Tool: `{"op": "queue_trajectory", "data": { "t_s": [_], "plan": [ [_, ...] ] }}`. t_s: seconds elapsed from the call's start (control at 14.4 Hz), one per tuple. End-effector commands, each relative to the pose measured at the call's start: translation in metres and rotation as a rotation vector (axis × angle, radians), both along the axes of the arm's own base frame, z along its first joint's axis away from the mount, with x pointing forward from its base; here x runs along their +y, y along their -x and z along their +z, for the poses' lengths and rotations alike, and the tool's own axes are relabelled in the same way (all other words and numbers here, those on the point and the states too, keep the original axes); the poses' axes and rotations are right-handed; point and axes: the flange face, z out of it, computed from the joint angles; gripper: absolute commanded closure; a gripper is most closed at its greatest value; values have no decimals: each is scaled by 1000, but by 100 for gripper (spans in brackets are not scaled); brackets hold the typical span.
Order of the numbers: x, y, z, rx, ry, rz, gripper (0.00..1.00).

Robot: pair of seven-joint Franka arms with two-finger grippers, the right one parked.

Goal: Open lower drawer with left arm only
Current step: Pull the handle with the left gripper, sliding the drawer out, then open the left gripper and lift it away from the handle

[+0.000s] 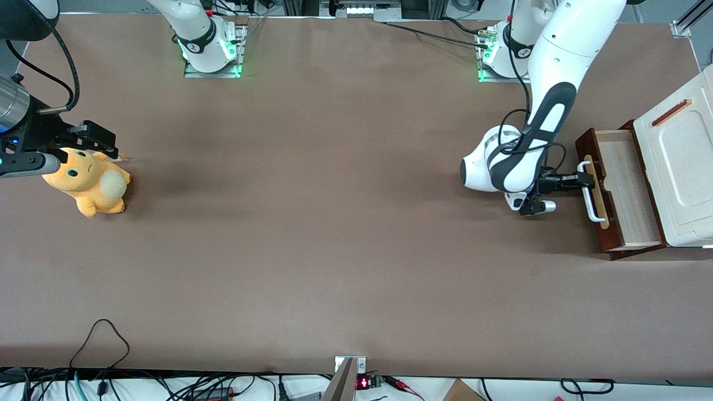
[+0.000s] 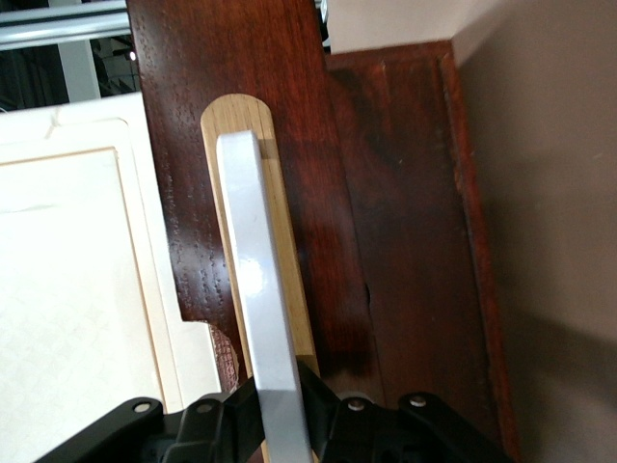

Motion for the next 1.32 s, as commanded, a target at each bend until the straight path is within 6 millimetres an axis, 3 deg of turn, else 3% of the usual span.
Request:
{"op": "queue_trajectory", "data": {
  "t_s": [0.0,0.14,0.28,0.42,0.49,0.69,0.83,0.97,1.11,1.25],
  "plan": [
    [-50,-7,17,-14,41,-75,100],
    [-50,-5,15,-7,43,-69,97],
    [-48,-5,16,-8,47,-63,78],
    [-48,-6,19,-10,58,-62,18],
    [-49,-8,28,-25,65,-63,1],
    [-53,-12,55,-66,158,25,0],
    [-65,-24,103,-119,321,109,0],
    [-73,-32,168,-154,527,170,0],
    [-69,-34,236,-165,732,213,0],
    [-53,-30,294,-174,941,228,0]
  ]
}}
